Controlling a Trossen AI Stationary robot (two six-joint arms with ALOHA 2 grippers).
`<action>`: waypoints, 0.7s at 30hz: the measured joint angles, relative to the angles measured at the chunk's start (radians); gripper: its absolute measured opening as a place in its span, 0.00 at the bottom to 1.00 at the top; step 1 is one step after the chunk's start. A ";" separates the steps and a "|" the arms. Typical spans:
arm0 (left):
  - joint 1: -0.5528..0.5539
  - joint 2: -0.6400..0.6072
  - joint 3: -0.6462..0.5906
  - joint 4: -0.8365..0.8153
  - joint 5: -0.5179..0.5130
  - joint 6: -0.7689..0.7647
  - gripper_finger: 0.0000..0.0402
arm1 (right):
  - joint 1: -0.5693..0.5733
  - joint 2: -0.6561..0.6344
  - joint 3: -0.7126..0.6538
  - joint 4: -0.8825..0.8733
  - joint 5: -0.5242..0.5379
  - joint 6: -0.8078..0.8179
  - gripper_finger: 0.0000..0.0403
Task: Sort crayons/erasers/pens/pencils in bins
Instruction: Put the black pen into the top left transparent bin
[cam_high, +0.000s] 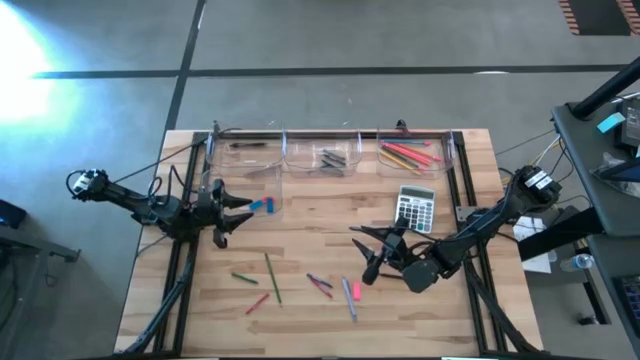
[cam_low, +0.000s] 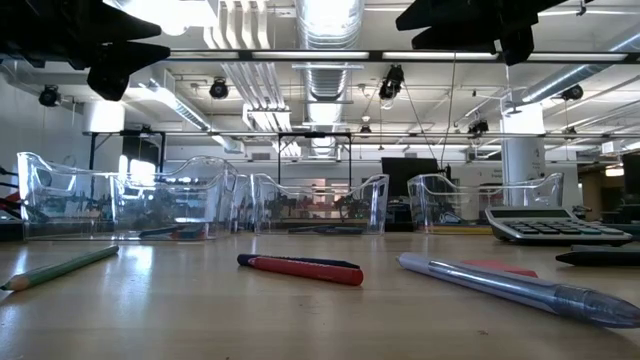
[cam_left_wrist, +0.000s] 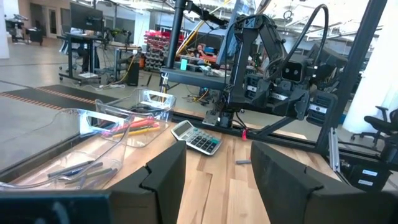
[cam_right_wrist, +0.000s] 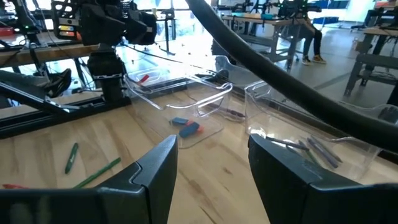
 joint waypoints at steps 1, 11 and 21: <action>0.000 0.000 0.000 0.000 0.000 0.000 0.41 | 0.000 0.000 0.000 0.000 0.000 0.000 0.46; 0.000 0.000 0.000 0.000 0.000 0.000 0.41 | 0.001 0.000 0.000 0.000 0.000 0.005 0.46; 0.000 0.000 0.000 0.000 0.000 0.000 0.41 | 0.018 -0.107 0.000 -0.216 -0.259 0.088 0.46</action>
